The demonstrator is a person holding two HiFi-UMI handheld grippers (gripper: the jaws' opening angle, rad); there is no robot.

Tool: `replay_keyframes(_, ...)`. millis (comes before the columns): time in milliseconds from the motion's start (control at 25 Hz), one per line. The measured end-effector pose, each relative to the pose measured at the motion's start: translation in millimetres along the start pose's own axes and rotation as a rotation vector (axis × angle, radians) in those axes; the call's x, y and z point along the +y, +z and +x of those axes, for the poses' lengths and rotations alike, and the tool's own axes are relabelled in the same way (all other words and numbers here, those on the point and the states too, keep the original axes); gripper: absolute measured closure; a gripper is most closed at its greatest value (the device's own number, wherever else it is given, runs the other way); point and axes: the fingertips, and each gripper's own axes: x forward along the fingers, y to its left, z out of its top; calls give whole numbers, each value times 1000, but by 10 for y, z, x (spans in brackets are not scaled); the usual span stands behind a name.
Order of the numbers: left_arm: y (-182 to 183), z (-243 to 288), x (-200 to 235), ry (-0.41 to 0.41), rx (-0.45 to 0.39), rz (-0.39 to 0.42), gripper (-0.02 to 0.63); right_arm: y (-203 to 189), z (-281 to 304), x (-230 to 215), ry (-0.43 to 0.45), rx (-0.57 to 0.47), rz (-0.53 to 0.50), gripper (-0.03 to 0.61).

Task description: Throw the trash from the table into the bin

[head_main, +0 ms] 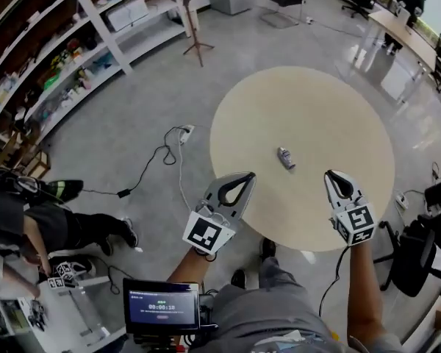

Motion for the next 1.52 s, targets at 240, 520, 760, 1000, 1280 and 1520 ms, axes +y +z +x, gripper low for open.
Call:
replay_keyframes(240, -329, 164, 735, 143, 66, -30, 571, -181, 1435, 13, 187, 85, 20, 566)
replay_keyframes(520, -634, -263, 1173, 315, 41, -213, 571, -688, 2544, 505, 337, 224, 48, 406)
replay_keyframes(760, -1218, -22, 1043, 304, 139, -223, 571, -1582, 3007, 347, 361, 417, 39, 354)
replay_keyframes(1000, -1289, 86, 1012, 291, 154, -243, 571, -2173, 3218, 360, 347, 626, -13, 353)
replay_keyframes(1280, -1256, -28, 1078, 287, 160, -250, 571, -2197, 3180, 469, 347, 638, -25, 360)
replay_keyframes(1520, -883, -121, 1086, 242, 121, -238, 571, -1286, 2775, 573, 305, 409, -46, 360)
